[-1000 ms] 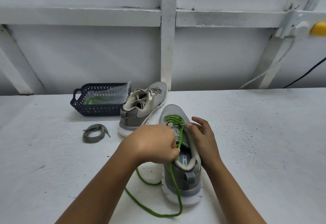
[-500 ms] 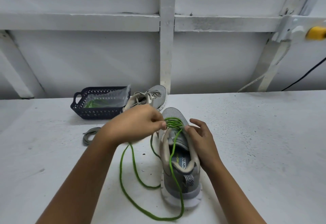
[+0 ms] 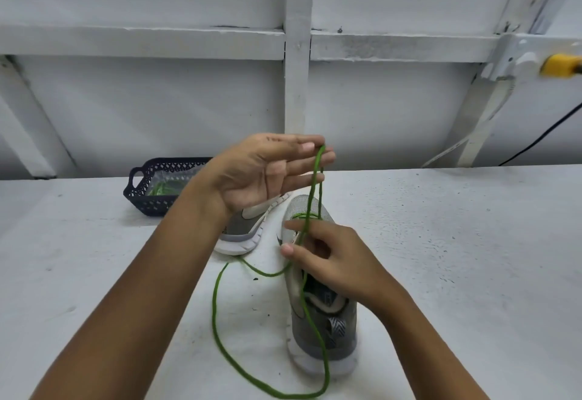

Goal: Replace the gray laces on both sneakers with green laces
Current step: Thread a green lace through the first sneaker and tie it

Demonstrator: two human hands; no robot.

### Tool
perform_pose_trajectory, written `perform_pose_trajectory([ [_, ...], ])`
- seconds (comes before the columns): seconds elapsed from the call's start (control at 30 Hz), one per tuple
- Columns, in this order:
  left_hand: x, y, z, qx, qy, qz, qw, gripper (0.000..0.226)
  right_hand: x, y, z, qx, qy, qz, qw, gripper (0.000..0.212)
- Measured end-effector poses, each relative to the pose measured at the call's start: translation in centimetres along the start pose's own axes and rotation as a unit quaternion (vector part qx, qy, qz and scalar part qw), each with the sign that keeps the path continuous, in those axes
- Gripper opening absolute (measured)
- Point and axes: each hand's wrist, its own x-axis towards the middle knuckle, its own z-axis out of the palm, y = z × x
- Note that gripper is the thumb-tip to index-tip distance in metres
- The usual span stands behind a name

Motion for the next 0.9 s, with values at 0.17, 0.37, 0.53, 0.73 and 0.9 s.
perform_pose_trajectory([
  [0.17, 1.8, -0.9, -1.0, 0.034, 0.038, 0.001, 0.999, 0.020, 1.8, -1.6, -0.6, 0.174, -0.010, 0.042, 0.984, 0.023],
  [0.37, 1.2, -4.4, -3.9, 0.136, 0.021, -0.085, 0.987, 0.028, 5.1, -2.5, -5.1, 0.476, 0.116, 0.079, 0.868, 0.029],
  [0.53, -0.3, -6.3, -5.9, 0.126, -0.029, -0.065, 0.989, 0.018, 8.0, -0.9, -6.8, 0.552, 0.230, 0.106, 0.794, 0.029],
  [0.73, -0.1, -6.4, -5.5, 0.132, 0.057, -0.023, 0.989, 0.015, 8.3, 0.2, -3.6, 0.396, 0.078, 0.233, 0.885, 0.036],
  [0.9, 0.3, -6.2, -4.9, 0.152, 0.077, -0.009, 0.985, 0.014, 7.9, -0.1, -2.0, 0.300, 0.010, 0.189, 0.935, 0.020],
])
